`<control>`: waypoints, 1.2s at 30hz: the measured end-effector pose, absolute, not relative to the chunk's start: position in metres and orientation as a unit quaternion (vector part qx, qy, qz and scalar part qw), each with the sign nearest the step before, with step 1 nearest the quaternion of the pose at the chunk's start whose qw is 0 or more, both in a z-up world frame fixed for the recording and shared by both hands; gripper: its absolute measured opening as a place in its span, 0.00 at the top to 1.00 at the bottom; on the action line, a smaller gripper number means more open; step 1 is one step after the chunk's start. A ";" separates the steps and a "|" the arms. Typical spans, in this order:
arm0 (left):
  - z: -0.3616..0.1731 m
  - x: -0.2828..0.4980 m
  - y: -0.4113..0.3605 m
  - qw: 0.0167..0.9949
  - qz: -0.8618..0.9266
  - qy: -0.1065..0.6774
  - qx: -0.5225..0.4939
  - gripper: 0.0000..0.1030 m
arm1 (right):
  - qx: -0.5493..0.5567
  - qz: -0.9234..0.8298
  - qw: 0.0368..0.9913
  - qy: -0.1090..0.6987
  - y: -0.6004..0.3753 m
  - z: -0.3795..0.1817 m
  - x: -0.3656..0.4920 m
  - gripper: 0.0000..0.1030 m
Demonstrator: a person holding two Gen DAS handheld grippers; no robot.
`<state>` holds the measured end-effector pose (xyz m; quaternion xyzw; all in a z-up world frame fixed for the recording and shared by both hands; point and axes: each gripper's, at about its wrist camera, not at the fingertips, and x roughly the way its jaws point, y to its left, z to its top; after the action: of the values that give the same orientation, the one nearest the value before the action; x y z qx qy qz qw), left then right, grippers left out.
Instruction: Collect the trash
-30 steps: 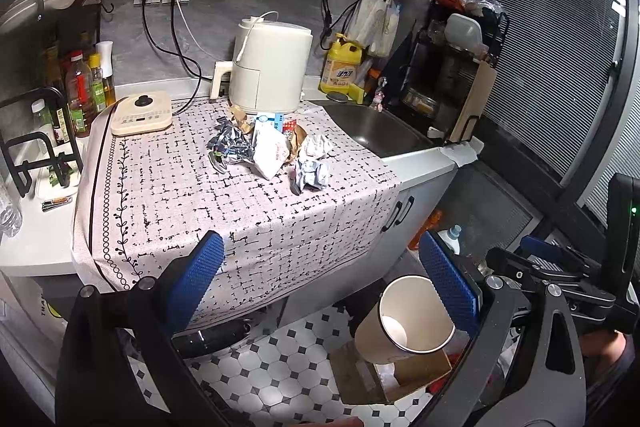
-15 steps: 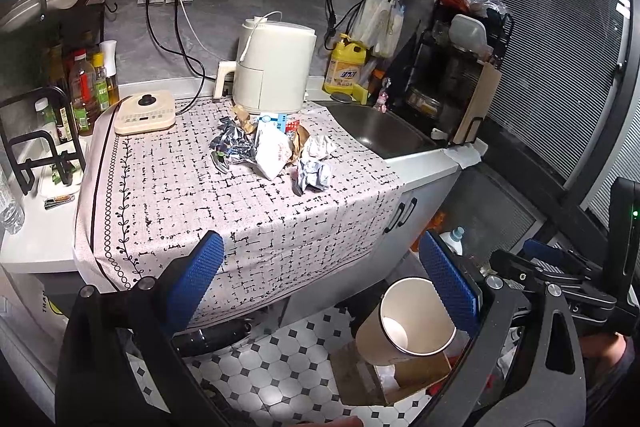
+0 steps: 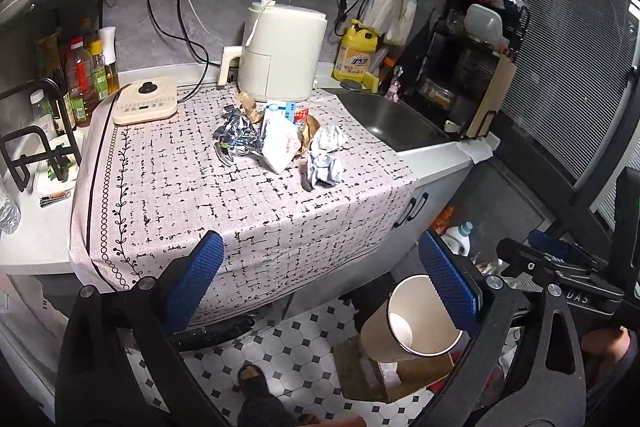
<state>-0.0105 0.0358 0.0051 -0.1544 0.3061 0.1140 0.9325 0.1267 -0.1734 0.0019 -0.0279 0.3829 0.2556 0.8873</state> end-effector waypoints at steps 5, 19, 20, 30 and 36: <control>-0.005 0.018 0.064 0.928 0.111 0.316 -0.160 0.06 | -0.036 0.250 0.888 0.383 -0.149 -0.001 0.148 0.08; -0.040 0.126 0.141 0.922 0.059 0.336 -0.182 0.20 | -0.029 0.218 0.885 0.411 -0.087 -0.020 0.235 0.10; -0.046 0.137 0.147 0.920 0.053 0.342 -0.183 0.20 | -0.027 0.216 0.883 0.416 -0.083 -0.024 0.239 0.10; -0.095 0.214 0.186 0.899 0.000 0.390 -0.200 0.28 | -0.022 0.175 0.879 0.443 -0.051 -0.047 0.271 0.11; -0.119 0.246 0.199 0.886 -0.026 0.415 -0.208 0.37 | -0.024 0.160 0.876 0.453 -0.035 -0.057 0.282 0.11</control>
<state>0.2464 0.1987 -0.1195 -0.2076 0.4148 -0.0261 0.8855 0.2819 -0.0354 -0.0565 -0.0236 0.4535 0.1605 0.8764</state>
